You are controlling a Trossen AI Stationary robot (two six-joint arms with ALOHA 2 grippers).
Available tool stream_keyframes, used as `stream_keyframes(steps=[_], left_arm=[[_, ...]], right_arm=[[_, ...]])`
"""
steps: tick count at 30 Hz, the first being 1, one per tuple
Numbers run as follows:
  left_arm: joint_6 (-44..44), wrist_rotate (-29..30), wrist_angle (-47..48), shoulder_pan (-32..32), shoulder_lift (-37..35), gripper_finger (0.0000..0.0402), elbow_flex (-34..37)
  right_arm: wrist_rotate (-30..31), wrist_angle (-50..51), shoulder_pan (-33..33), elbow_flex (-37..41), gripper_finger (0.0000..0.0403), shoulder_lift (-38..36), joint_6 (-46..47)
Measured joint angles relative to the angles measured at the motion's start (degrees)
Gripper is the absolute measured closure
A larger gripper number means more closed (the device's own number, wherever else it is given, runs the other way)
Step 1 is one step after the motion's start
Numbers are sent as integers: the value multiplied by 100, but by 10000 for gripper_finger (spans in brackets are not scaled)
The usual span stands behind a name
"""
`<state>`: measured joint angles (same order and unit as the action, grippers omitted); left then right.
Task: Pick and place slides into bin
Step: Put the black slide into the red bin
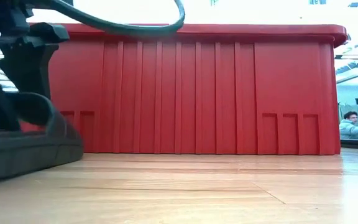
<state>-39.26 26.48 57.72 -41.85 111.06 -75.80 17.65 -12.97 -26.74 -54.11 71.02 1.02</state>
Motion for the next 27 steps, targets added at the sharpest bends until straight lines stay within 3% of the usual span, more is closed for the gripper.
stream_keyframes(steps=[15, 18, 27], left_arm=[[-488, 667, 703, 9, -1, 192, -252], [-494, 649, 703, 14, -1, 218, -252], [-436, 470, 674, 11, -1, 346, -259]], right_arm=[[1, 68, 0, 2, 248, 0, -15], [2, 68, 0, 2, 248, 0, -15], [2, 68, 0, 2, 248, 0, -18]])
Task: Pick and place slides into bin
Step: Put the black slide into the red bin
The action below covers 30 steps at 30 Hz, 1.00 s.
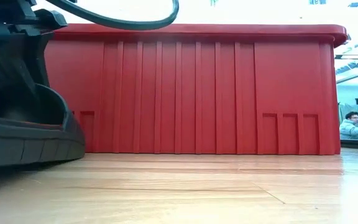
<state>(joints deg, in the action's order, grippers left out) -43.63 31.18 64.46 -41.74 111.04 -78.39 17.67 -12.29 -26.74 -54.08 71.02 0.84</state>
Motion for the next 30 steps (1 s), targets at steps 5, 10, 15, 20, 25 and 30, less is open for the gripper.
stream_keyframes(steps=[5, 10, 15, 20, 25, 30], left_arm=[[45, -13, -6, 2, -2, 391, 0], [234, -153, -157, 6, -2, 391, 0], [406, -281, -335, 9, -2, 387, 0], [529, -304, -441, 9, -2, 396, -152], [714, -297, -473, -44, -2, 385, -532], [906, -136, -493, -225, -2, 398, -911]], right_arm=[[-1, 0, 0, 0, 248, 0, -32], [0, -2, 0, 0, 248, 0, -48], [0, -2, 0, 0, 248, 0, -68], [0, -2, 1, 0, 248, 0, -68], [0, 13, 2, 0, 248, 0, -148], [0, 15, 2, 0, 248, 0, -155]])
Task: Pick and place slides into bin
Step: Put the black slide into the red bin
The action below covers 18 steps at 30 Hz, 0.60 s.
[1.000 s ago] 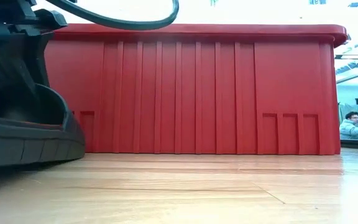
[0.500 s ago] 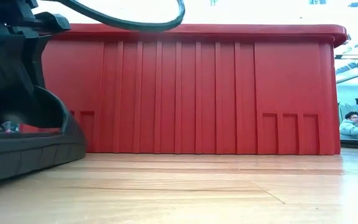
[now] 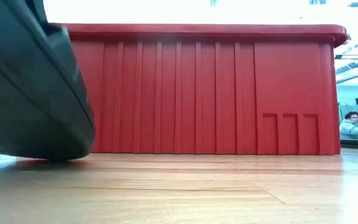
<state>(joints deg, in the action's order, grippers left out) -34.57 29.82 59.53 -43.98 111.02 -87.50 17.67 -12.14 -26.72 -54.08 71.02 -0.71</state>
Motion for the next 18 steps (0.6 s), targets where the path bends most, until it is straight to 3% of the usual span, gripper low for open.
stream_keyframes(steps=[18], left_arm=[[805, 906, 24, -339, 0, 390, -912]], right_arm=[[2, -168, 0, 0, 248, 0, 248]])
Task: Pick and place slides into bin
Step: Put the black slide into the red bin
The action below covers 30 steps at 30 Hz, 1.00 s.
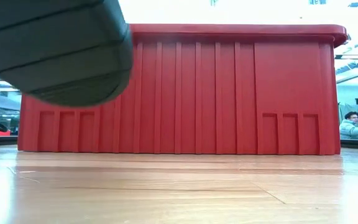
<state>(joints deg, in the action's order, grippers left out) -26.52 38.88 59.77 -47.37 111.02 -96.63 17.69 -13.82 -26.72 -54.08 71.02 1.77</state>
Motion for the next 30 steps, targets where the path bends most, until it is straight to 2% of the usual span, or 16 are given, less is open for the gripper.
stream_keyframes(steps=[6, 11, 16, 19, 25, 30], left_arm=[[605, 270, 36, 48, 0, 390, -399], [1282, 496, 223, 113, -1, 394, -927], [1449, 718, 697, 264, -107, 391, -1459], [1553, 796, 1056, 373, -230, 387, -1607], [1963, 843, 1101, 790, -821, 397, -1616], [2358, 920, 1121, 1320, -1340, 387, -1614]], right_arm=[[0, -44, -30, 0, 248, 2, -44], [8, -475, -35, 0, 248, 0, -656], [47, -803, -24, 0, 248, -45, -1132], [335, -822, -15, 0, 248, -50, -1309], [1084, -623, 98, 0, 248, -258, -1658], [1235, -325, 307, 0, 248, -594, -1859]])
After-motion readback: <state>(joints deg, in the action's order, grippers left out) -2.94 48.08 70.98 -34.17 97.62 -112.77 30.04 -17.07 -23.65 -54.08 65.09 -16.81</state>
